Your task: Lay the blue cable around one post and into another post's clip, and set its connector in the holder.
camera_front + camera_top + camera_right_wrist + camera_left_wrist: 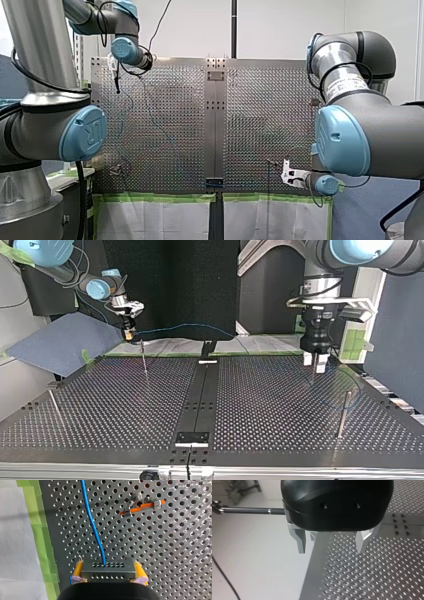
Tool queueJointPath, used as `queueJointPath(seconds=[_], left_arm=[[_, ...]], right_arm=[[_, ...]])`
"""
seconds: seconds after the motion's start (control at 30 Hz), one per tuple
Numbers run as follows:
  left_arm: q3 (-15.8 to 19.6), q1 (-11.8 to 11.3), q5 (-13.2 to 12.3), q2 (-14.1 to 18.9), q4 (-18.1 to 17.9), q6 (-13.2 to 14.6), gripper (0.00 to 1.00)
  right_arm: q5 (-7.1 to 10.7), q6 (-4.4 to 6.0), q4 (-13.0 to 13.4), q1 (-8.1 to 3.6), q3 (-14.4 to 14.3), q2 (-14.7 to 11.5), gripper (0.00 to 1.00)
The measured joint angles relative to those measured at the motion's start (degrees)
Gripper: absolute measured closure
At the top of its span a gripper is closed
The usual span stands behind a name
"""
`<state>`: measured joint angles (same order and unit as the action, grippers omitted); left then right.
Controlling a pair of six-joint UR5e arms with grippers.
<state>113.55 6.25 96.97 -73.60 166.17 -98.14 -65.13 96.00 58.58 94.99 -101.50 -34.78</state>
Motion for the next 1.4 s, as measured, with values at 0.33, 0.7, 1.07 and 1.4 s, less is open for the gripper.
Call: queueJointPath(seconds=[0.33,0.7,1.07,1.4], left_arm=[[-5.7,-0.4,3.0,-5.7,5.7,0.8,0.0],[-11.5,-0.6,6.8,-11.3,11.5,1.3,0.0],[-17.2,-0.8,7.2,-15.8,17.2,2.7,0.0],[-21.9,-1.4,4.7,-17.1,21.8,2.5,0.0]], right_arm=[[0.0,0.15,0.0,0.25,0.0,0.0,0.98],[0.0,0.3,-0.1,0.33,0.0,0.0,0.98],[0.0,0.35,-0.1,0.42,0.0,0.0,0.98],[0.0,0.43,0.1,0.45,0.0,0.1,0.98]])
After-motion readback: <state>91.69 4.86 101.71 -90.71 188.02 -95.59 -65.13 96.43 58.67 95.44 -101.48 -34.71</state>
